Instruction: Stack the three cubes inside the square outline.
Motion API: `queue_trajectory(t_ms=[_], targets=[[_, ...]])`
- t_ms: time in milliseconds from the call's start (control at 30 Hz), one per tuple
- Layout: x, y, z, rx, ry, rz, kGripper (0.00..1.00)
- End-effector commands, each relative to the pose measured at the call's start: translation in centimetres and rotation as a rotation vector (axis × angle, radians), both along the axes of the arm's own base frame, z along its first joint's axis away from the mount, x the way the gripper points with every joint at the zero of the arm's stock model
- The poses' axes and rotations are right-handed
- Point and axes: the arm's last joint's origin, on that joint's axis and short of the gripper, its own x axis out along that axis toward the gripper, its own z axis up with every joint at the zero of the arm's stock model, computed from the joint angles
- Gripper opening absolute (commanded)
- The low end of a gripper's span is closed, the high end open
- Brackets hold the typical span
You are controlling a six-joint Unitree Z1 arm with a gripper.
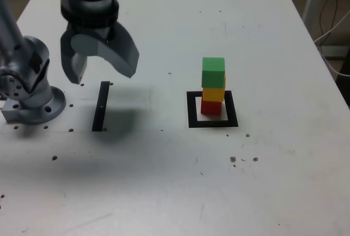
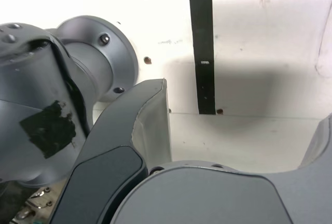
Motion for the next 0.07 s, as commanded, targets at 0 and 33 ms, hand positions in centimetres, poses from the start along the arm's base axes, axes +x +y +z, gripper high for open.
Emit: queue_trajectory(t_ms=[0,33], targets=[[0.27,-0.06,-0.09,-0.013,-0.013,-0.002,1.0],[0.54,-0.1,-0.17,-0.018,-0.016,-0.002,1.0]])
